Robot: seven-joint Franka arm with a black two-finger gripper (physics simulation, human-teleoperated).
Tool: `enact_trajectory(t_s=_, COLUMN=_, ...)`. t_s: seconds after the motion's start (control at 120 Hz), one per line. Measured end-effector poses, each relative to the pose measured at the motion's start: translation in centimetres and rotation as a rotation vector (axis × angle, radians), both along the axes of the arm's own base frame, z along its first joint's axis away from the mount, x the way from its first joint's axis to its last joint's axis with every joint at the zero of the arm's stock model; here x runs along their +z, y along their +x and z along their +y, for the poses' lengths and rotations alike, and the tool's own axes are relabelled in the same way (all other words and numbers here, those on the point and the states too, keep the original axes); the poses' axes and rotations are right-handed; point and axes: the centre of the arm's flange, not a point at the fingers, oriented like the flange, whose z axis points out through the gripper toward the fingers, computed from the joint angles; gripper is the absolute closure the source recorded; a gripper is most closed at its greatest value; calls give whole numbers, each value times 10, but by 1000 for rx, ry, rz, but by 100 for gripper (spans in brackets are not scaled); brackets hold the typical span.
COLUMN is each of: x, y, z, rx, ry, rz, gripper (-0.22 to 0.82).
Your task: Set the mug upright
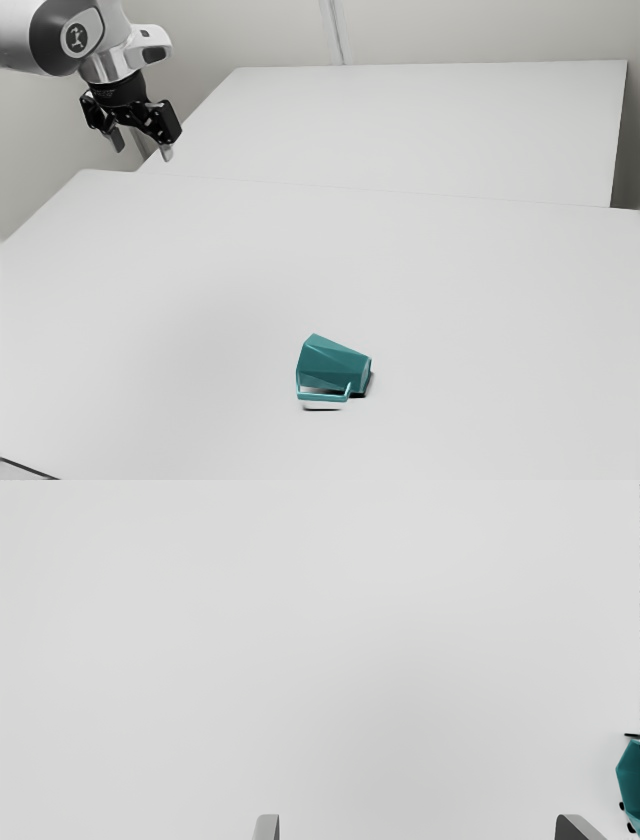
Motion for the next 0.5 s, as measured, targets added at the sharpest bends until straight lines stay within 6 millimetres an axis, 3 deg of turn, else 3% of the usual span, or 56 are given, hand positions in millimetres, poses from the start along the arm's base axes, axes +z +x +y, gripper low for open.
enact_trajectory(t_s=0.333, x=-3, y=1, z=-33, rx=-63, ry=-3, rz=-5, gripper=0)
enact_trajectory(t_s=0.433, x=-9, y=1, z=-45, rx=-79, ry=-51, rz=-10, gripper=0)
enact_trajectory(t_s=0.5, x=-24, y=0, z=-56, rx=-84, ry=-118, rz=12, gripper=0)
